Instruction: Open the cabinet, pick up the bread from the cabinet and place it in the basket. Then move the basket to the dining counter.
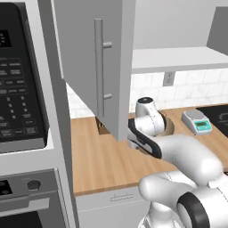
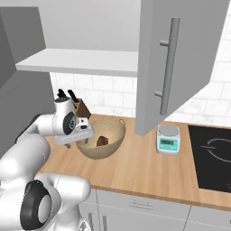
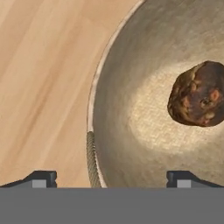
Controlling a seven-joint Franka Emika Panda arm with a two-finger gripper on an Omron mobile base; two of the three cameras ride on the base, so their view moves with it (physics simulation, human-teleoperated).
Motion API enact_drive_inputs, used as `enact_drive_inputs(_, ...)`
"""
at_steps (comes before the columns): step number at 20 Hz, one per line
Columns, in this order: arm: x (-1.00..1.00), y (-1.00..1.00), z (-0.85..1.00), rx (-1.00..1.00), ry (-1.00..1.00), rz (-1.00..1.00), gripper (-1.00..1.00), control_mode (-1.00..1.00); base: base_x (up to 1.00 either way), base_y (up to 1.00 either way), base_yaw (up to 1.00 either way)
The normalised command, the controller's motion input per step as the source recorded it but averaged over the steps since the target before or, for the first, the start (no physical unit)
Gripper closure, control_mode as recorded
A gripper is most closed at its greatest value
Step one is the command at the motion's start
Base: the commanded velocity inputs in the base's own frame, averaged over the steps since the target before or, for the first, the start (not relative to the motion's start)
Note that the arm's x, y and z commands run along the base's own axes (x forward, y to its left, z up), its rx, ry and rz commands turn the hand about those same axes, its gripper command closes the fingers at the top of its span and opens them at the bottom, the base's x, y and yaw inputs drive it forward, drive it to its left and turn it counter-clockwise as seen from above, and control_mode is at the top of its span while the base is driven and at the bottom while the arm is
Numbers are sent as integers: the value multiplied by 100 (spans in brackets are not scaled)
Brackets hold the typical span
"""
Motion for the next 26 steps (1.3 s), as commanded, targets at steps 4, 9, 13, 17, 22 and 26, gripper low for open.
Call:
enact_drive_inputs(4, 38, 0, -39, -5, 0, 8, -100, -100, 0, 0, 0)
enact_drive_inputs(9, 22, -1, -35, -8, 0, 9, -100, -100, 0, 0, 0)
enact_drive_inputs(13, -15, -20, -49, -4, 0, 7, -100, -100, 0, 0, 0)
enact_drive_inputs(17, -34, -34, -61, 0, 0, 4, 100, -100, 0, 0, 0)
enact_drive_inputs(22, -23, -50, -62, 0, 0, 4, 100, -100, 0, 0, 0)
enact_drive_inputs(26, -4, -46, -54, 0, 0, 5, 100, -100, 0, 0, 0)
